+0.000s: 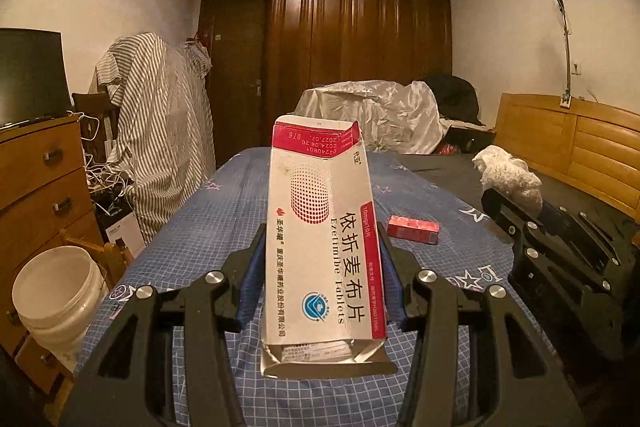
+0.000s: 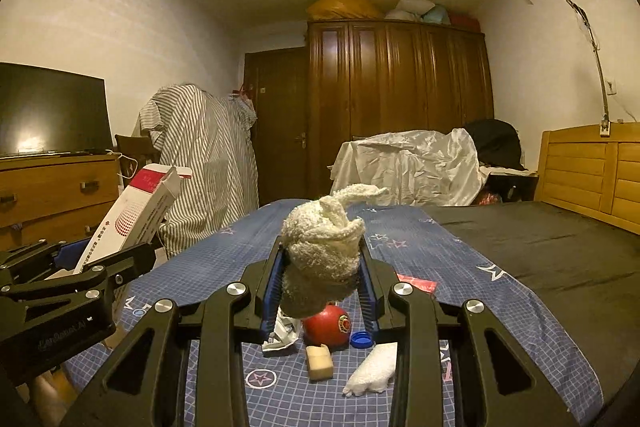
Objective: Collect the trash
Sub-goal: 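Carry the medicine box and towel with both tools over the white bucket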
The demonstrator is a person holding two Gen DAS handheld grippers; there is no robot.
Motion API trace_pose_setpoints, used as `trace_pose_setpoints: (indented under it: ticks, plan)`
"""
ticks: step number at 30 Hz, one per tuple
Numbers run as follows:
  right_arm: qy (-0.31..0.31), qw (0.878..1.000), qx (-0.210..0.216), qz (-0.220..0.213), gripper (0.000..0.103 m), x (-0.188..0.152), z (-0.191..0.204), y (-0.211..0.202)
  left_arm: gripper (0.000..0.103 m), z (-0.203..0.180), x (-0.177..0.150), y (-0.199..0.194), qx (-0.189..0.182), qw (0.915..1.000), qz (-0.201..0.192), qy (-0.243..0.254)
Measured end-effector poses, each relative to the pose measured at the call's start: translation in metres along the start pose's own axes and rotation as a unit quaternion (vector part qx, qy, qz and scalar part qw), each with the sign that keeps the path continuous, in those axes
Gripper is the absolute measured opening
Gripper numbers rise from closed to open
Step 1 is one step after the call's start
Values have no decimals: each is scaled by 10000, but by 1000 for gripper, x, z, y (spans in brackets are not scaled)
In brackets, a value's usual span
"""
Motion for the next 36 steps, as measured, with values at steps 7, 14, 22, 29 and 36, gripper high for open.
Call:
trace_pose_setpoints:
  ticks: [7, 14, 22, 29, 36]
  plan:
    - [-71, 9998, 192, 44, 34, 7, 9, 8, 48, 14, 6, -2, 144, 9999, -9, -68]
    - [-199, 9978, 623, -32, 34, 29, 39, 36, 48, 47, 25, -4, 492, 9986, -84, -153]
    - [-302, 9905, 1329, -158, 34, 72, 107, 75, 48, 114, 58, -8, 1056, 9934, -203, -396]
    - [-489, 9785, 1993, -178, 34, 115, 194, 109, 48, 195, 85, -16, 1684, 9826, -254, -734]
    - [-824, 9557, 2823, -76, 34, 159, 310, 147, 49, 272, 98, -30, 2289, 9668, -159, -1128]
Point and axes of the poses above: each gripper's, at about its wrist camera, not at the fingertips, and y roughly the way its jaws point, z to its left, x to its top, the point moved 1 cm from there along y, roughly the way its jaws point, and after that the axes turned 13 degrees about -y, right-handed, at the moved point
